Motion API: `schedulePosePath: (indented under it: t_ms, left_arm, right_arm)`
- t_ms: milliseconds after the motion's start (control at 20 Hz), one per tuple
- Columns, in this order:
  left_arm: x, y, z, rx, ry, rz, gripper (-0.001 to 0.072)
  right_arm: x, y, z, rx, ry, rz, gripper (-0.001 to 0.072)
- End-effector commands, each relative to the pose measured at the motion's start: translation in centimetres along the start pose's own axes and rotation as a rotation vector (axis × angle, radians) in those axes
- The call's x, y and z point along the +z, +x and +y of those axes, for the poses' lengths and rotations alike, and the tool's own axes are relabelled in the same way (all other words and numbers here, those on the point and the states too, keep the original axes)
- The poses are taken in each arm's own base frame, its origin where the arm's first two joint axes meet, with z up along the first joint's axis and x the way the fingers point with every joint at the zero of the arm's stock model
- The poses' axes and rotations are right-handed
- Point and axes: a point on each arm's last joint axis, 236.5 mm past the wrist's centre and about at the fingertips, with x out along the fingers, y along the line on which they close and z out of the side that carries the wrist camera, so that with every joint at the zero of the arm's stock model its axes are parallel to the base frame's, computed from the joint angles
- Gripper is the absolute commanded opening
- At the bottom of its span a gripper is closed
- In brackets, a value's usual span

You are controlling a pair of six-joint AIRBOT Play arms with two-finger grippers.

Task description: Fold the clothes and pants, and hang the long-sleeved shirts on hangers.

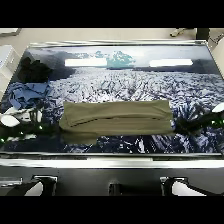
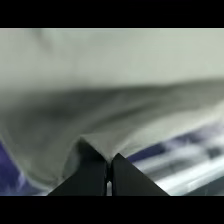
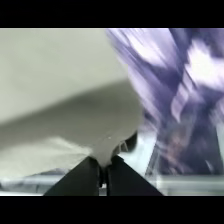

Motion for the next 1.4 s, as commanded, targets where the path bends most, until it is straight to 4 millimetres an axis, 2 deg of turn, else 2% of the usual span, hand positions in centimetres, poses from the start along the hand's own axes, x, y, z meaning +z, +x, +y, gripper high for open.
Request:
schedulePosePath:
  t_ms: [0, 150, 250, 400, 500, 550, 600, 700, 750, 800, 850, 900, 1000, 1150, 1300, 1350]
  left_arm:
    - [7.9, -2.4, -2.3, 0.020, 0.057, -0.170, 0.0018]
    - [11.4, 0.8, -3.5, 0.006, 0.088, -0.114, 0.0019]
    - [12.2, 3.9, -2.4, 0.005, 0.044, -0.039, 0.0019]
    - [11.2, 8.0, 0.4, 0.019, -0.086, 0.066, 0.0020]
    - [10.4, 9.5, 1.4, 0.019, -0.123, 0.111, 0.0020]
    - [10.4, 9.6, 1.5, 0.016, -0.128, 0.112, 0.0026]
    - [10.8, 9.3, 1.6, 0.016, -0.127, 0.101, 0.0127]
    - [12.0, 7.3, 1.4, -0.001, -0.104, 0.090, 0.0534]
    - [12.8, 5.8, 1.3, -0.011, -0.101, 0.081, 0.0571]
    - [13.5, 4.3, 1.2, -0.018, -0.097, 0.070, 0.0571]
    - [14.2, 2.8, 1.0, -0.026, -0.091, 0.051, 0.0571]
    - [14.8, 1.7, 0.1, -0.048, -0.093, 0.026, 0.0571]
    - [15.5, 0.2, -3.2, -0.132, -0.081, -0.024, 0.0571]
    - [15.3, -0.9, -7.7, -0.180, -0.007, -0.064, 0.0571]
    - [14.5, -0.6, -11.3, -0.195, 0.070, -0.075, 0.0570]
    - [14.1, -0.2, -12.3, -0.201, 0.091, -0.069, 0.0570]
  right_arm:
    - [6.8, -2.8, 4.3, 0.003, -0.087, -0.249, 0.0038]
    - [11.8, -1.0, 6.5, 0.032, -0.026, -0.363, 0.0038]
    - [13.5, 0.6, 8.0, 0.058, -0.027, -0.385, 0.0039]
    - [14.1, 3.2, 8.1, 0.064, 0.001, -0.356, 0.0041]
    - [14.0, 4.1, 7.7, 0.059, 0.010, -0.335, 0.0043]
    - [14.1, 4.1, 7.6, 0.055, 0.007, -0.337, 0.0068]
    - [14.1, 3.7, 7.8, 0.059, 0.014, -0.336, 0.0205]
    - [14.4, 2.0, 7.4, 0.062, 0.019, -0.327, 0.0451]
    - [14.8, 0.9, 6.0, 0.054, 0.039, -0.330, 0.0568]
    - [15.0, 0.2, 4.3, 0.059, 0.083, -0.328, 0.0661]
    - [14.6, 0.1, 2.6, 0.076, 0.127, -0.290, 0.0708]
    - [13.6, 0.7, 1.7, 0.105, 0.129, -0.226, 0.0716]
    - [11.6, 2.6, 1.7, 0.167, 0.098, -0.093, 0.0718]
    - [10.7, 4.9, 4.0, 0.272, 0.079, -0.008, 0.0719]
    - [10.6, 6.9, 6.3, 0.297, 0.063, 0.016, 0.0711]
    - [10.7, 7.4, 7.0, 0.290, 0.047, 0.009, 0.0648]
